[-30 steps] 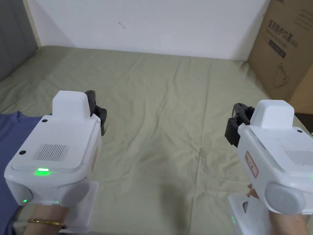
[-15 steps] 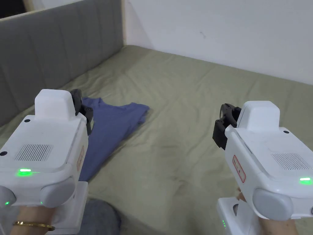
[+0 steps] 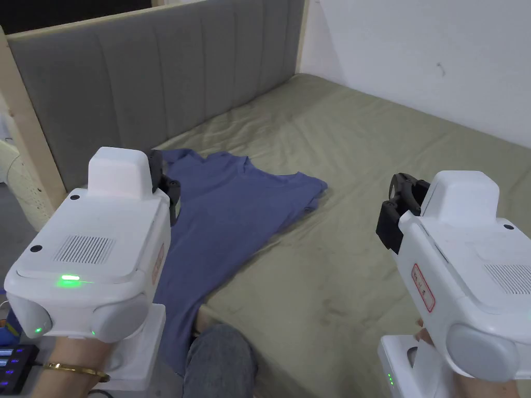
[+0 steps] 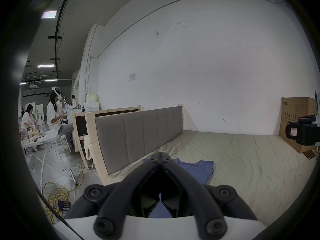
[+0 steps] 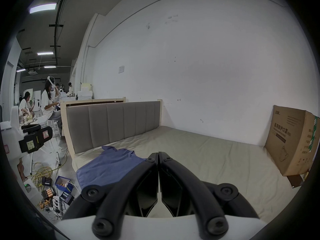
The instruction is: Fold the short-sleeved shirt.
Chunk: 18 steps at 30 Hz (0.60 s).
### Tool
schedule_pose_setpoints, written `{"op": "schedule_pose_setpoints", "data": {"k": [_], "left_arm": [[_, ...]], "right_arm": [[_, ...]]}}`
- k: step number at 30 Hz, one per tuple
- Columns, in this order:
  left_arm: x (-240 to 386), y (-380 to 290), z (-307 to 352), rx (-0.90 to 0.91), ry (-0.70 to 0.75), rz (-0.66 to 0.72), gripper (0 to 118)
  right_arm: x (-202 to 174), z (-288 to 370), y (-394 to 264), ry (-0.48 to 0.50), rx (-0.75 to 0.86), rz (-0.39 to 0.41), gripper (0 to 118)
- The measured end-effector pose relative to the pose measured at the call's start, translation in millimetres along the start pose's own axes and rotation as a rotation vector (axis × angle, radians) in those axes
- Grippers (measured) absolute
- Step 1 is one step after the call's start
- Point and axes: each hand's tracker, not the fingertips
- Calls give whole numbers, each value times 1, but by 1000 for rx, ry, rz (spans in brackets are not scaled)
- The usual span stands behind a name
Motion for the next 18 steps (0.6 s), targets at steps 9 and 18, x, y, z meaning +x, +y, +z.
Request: {"op": "schedule_pose_setpoints", "data": {"k": [9,18], "left_arm": [[-3,12,-70,-152,-99,17,111],[21,-2,-255,-485,-282,43,118]], "right_arm": [[0,-11,5,6,-7,19,0],[13,-32,-2,-7,-54,-2,0]]}}
